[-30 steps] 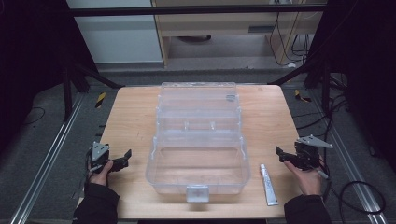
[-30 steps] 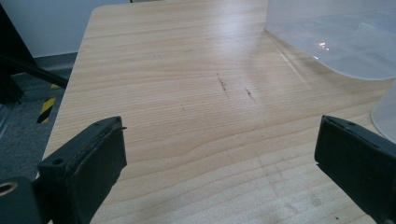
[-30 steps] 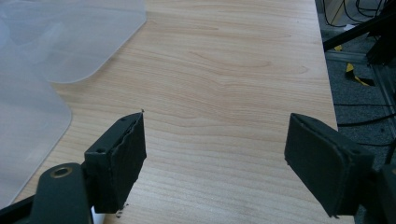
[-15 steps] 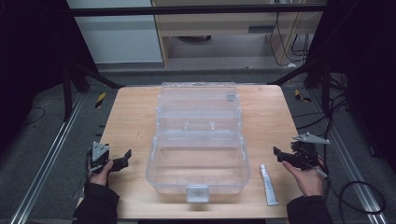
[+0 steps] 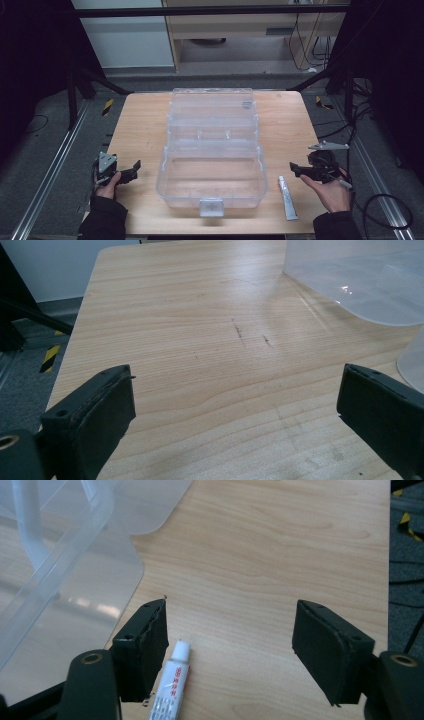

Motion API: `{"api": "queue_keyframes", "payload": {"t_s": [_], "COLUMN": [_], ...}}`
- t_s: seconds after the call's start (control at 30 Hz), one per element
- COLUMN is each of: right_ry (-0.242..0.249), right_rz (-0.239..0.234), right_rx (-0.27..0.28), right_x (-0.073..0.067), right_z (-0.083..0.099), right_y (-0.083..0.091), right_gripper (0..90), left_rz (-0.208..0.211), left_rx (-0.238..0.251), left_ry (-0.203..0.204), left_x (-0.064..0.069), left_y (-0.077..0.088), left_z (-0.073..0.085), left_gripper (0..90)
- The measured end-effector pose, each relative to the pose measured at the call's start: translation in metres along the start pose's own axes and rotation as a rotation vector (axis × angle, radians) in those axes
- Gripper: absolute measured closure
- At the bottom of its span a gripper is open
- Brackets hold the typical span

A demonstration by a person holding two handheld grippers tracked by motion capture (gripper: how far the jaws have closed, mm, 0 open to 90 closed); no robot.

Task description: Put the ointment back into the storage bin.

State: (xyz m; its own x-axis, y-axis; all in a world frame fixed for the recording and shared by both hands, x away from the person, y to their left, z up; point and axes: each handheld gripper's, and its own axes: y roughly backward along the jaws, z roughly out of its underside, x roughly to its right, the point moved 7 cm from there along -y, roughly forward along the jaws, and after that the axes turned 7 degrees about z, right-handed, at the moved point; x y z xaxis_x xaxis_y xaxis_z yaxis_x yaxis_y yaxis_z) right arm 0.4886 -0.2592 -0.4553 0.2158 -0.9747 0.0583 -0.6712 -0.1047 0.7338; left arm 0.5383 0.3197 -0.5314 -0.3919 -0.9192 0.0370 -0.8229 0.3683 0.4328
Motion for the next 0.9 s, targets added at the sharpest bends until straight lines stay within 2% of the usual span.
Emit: {"api": "queue_keyframes", "payload": {"t_s": [0.1,0.33,0.43,0.9], "right_ry": [0.002,0.007,0.011,0.038], "right_rz": [-0.01,-0.028,-0.037,-0.054], "right_rx": [-0.054,-0.125,-0.175,-0.285], "right_x": [-0.004,-0.011,-0.015,-0.028], "right_z": [0.001,0.006,0.01,0.022], "right_y": [0.001,-0.001,-0.003,-0.011], "right_gripper": [31.7,32.5,33.2,36.5], "left_rz": [0.0,0.001,0.001,0.002], "left_rx": [0.0,0.0,0.0,0.003], "left_ry": [0.0,0.0,0.001,0.002], "left_x": [0.0,0.0,0.0,0.0], "left_y": [0.0,0.0,0.0,0.0], "left_z": [0.0,0.0,0.0,0.0], "left_gripper": [1.6,1.6,1.6,1.6]}}
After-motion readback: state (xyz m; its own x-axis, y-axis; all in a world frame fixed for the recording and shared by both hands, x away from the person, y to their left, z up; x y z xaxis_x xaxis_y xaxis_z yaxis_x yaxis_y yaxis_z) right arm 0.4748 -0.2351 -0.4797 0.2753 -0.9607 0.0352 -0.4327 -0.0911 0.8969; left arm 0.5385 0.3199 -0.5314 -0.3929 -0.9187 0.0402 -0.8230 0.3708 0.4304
